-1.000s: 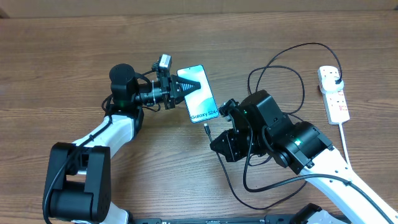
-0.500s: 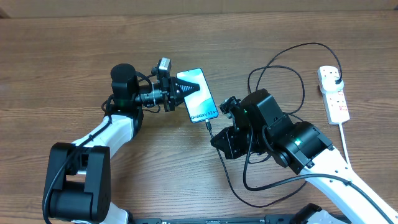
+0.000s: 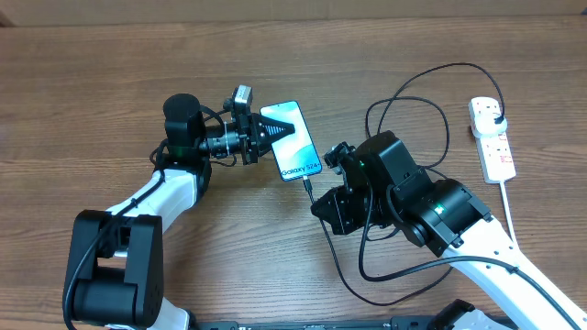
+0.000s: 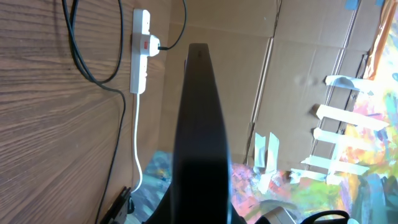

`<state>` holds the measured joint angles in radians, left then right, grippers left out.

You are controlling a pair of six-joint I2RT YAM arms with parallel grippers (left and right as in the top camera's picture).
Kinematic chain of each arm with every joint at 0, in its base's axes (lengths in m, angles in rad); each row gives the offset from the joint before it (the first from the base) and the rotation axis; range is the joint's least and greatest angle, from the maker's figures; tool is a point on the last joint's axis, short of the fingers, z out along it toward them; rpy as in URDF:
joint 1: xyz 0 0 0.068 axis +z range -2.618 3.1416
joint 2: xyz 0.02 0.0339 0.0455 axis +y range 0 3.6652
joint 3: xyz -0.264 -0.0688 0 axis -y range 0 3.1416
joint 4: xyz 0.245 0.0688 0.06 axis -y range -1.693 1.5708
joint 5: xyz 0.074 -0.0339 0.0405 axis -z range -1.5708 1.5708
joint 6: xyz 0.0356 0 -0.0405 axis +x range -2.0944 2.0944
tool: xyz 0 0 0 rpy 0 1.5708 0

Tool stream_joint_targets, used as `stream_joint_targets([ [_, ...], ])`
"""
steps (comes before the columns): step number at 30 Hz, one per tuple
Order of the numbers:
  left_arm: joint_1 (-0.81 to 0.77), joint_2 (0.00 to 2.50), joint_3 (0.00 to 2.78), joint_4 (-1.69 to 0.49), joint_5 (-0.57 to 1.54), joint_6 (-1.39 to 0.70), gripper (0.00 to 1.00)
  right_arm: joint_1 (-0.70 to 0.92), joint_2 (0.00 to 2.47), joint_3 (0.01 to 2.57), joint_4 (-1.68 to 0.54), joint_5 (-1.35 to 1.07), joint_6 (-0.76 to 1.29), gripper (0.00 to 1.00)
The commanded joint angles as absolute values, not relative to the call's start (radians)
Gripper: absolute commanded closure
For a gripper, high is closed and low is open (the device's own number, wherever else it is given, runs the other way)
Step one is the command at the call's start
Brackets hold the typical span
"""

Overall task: Plug charger to phone and switch on socket
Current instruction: 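Align the USB-C plug under the phone's bottom port with the right gripper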

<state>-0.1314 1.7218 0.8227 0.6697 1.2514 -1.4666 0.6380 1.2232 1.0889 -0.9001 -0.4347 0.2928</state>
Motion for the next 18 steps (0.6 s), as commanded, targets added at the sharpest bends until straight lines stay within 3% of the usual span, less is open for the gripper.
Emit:
stream_joint_targets([
  [1, -0.131, 1.723, 0.847, 0.676, 1.256, -1.474, 0.96, 0.653, 1.237, 1.087, -0.902, -0.388, 0.258, 0.96],
  [10, -0.131, 1.723, 0.847, 0.676, 1.253, -1.465, 0.96, 0.686, 1.237, 1.087, -0.902, -0.316, 0.258, 0.96],
  [18, -0.131, 1.723, 0.847, 0.587, 1.239, -1.334, 0.96, 0.686, 1.237, 1.087, -0.902, -0.297, 0.253, 0.96],
])
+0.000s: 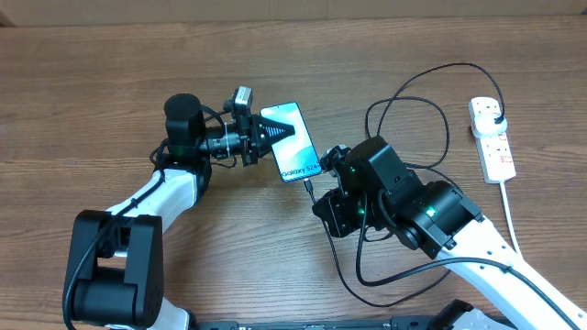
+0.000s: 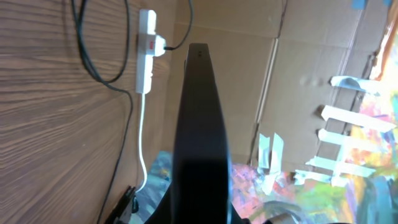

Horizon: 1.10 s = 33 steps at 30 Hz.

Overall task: Plug charger to phone and switch on socket
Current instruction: 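Align the USB-C plug under the phone's bottom port with the right gripper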

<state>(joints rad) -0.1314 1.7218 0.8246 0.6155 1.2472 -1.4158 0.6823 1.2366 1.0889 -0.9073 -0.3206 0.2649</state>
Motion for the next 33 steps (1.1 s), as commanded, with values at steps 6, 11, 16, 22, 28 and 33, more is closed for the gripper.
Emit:
stream_joint_targets([
  [6, -0.131, 1.723, 0.847, 0.572, 1.221, -1.33, 0.96, 0.687, 1.237, 1.087, -0.906, -0.282, 0.22, 0.96],
  [11, -0.131, 1.723, 0.847, 0.572, 1.196, -1.33, 0.96, 0.687, 1.237, 1.087, -0.925, -0.321, 0.219, 0.96],
  [16, -0.131, 1.723, 0.847, 0.572, 1.167, -1.333, 0.96, 0.687, 1.237, 1.087, -0.924, -0.334, 0.207, 0.96],
  [22, -0.131, 1.723, 0.847, 0.572, 1.175, -1.362, 0.96, 0.687, 1.24, 1.087, -0.917, -0.333, 0.208, 0.96],
  [28, -0.131, 1.723, 0.847, 0.572, 1.207, -1.369, 0.96, 0.687, 1.258, 1.087, -0.907, -0.33, 0.208, 0.96],
  [33, -0.131, 1.723, 0.847, 0.573, 1.23, -1.369, 0.96, 0.687, 1.268, 1.087, -0.891, -0.329, 0.208, 0.96],
])
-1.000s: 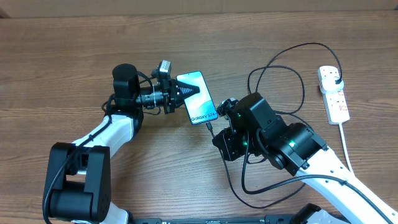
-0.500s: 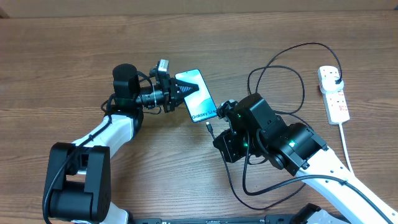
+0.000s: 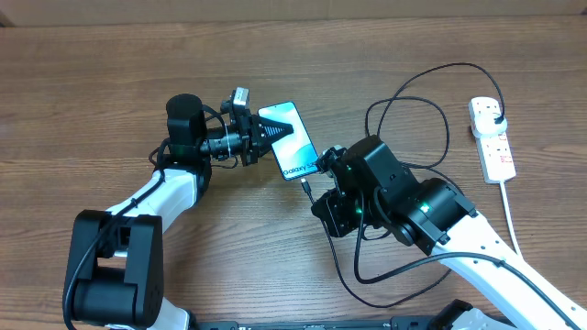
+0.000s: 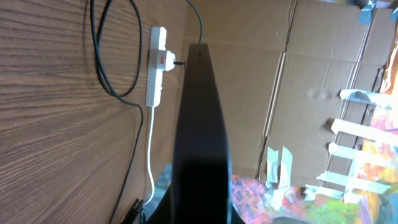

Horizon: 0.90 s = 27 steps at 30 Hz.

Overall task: Plug charger to phone and switch on socket
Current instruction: 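Align the USB-C plug under the phone's bottom port with the right gripper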

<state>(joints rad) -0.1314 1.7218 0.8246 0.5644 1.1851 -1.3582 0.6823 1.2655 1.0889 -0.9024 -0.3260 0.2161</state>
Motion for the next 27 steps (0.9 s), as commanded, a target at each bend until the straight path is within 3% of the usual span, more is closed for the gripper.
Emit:
stream_joint_targets([
  [1, -0.131, 1.723, 0.847, 0.572, 1.232, -1.368, 0.96, 0.687, 1.268, 1.087, -0.888, -0.328, 0.208, 0.96],
  [27, -0.108, 1.723, 0.847, 0.572, 1.231, -1.279, 0.95, 0.687, 1.268, 1.087, -0.9, -0.297, 0.208, 0.96],
])
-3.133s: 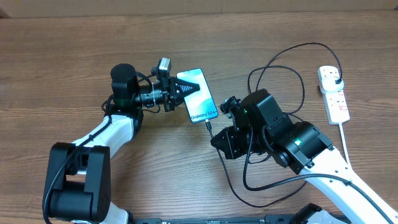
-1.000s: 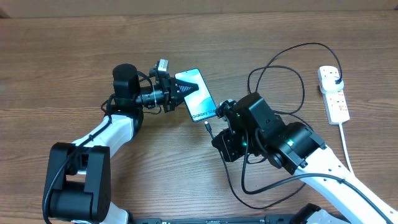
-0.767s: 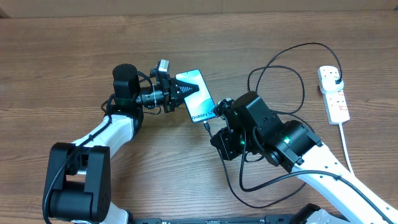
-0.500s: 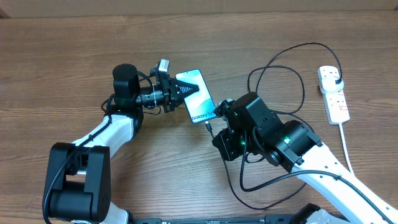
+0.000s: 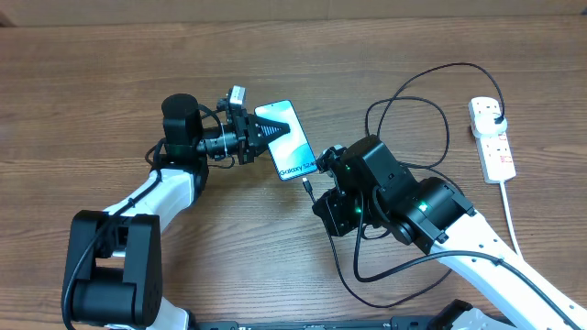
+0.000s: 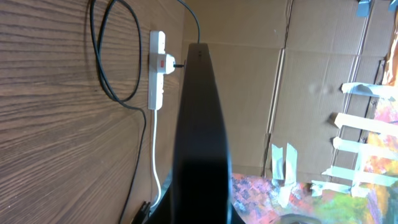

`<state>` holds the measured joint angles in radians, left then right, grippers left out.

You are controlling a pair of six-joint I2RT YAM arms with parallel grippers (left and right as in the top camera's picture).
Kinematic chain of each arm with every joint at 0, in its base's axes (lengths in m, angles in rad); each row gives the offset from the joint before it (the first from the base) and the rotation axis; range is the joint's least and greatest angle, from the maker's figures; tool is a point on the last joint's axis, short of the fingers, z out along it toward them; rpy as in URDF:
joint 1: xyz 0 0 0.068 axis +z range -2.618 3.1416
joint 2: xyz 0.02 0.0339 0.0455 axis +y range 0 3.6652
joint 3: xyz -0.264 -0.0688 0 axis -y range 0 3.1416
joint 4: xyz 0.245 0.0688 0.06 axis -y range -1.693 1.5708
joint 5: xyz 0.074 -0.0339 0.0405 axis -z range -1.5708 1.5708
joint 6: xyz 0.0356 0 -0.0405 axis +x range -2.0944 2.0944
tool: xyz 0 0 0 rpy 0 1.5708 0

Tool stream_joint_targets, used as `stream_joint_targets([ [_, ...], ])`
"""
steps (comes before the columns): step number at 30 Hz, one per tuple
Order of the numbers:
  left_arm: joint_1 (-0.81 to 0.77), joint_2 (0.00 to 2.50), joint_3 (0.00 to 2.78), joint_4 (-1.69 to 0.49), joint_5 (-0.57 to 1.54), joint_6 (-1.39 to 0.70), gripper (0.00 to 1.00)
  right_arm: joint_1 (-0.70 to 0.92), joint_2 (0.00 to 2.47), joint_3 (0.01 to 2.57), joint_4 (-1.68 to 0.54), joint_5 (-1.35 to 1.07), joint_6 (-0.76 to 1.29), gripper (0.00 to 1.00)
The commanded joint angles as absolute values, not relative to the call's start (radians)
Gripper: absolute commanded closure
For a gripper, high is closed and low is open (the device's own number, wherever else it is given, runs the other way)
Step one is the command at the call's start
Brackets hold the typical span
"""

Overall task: Plug charger to phone and switch on socket
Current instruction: 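Align the USB-C plug under the phone's bottom port with the right gripper, then hold the plug below the port and fine-adjust its position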

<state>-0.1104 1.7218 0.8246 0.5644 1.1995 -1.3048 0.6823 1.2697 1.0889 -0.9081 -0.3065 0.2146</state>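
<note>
In the overhead view my left gripper [image 5: 272, 133] is shut on the side of a phone [image 5: 292, 147], holding it tilted above the table, its screen reading "Galaxy S24+". In the left wrist view the phone [image 6: 200, 124] is a dark edge-on slab that hides the fingers. My right gripper [image 5: 319, 194] sits just below the phone's lower end, shut on the black charger plug [image 5: 309, 186], whose tip is close to the phone's bottom edge. The black cable [image 5: 404, 92] loops back to the white power strip [image 5: 491, 137] at the far right, also the power strip [image 6: 157, 68].
The charger cable [image 5: 367, 275] trails in loose loops under and round my right arm. The strip's white lead [image 5: 510, 220] runs to the front edge. Cardboard walls [image 6: 311, 81] stand beyond the wooden table [image 5: 110, 73].
My left gripper and the phone have shifted slightly left and up in the overhead view. The right gripper with the plug has barely moved, staying at the phone's lower end.
From the oldest moment my left gripper held the phone tilted and the right gripper held the plug below its lower end. The right arm came a little closer to the phone, while the phone's angle changed in small steps. The plug stays at the phone's bottom edge.
</note>
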Motion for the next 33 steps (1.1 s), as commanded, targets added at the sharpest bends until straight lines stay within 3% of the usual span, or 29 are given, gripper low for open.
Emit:
stream_joint_targets([
  [1, -0.108, 1.723, 0.847, 0.572, 1.231, -1.279, 0.96, 0.687, 1.268, 1.087, -0.899, -0.297, 0.208, 0.96],
  [33, -0.125, 1.723, 0.847, 0.572, 1.231, -1.347, 0.96, 0.687, 1.269, 1.087, -0.882, -0.3, 0.208, 0.96],
])
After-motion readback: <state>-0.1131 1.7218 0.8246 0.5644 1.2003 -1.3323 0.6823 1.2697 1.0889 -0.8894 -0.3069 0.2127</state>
